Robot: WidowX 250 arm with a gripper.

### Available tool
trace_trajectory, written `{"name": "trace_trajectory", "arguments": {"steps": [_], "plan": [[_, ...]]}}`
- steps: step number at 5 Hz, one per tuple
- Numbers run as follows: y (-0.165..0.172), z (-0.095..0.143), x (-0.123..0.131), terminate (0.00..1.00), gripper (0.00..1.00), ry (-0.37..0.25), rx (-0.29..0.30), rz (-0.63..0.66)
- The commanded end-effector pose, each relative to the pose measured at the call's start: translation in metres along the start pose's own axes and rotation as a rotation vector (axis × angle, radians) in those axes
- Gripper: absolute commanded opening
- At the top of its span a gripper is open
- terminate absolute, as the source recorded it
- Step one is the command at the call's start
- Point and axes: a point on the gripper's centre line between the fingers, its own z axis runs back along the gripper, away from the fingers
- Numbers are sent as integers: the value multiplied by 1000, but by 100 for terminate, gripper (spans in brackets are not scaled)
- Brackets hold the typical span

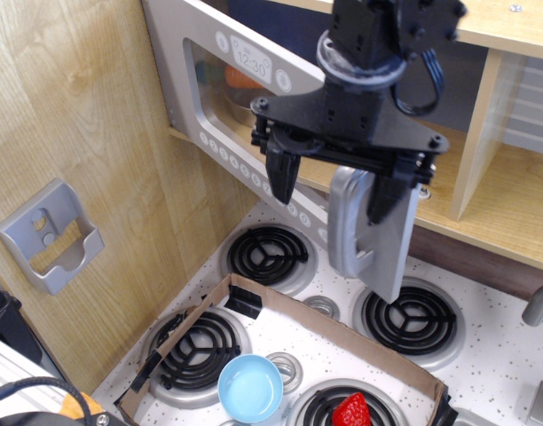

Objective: Open microwave

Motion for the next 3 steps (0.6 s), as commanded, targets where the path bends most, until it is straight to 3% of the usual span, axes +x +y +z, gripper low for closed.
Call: {"name": "trace_trajectory", "arguments": {"steps": [1,2,3], "plan": [[-19,19,-29,0,100,-43,-19,136],[-48,28,-19,0,100,-31,-88,164],[-96,46,6,0,100,6,-118,105]]}}
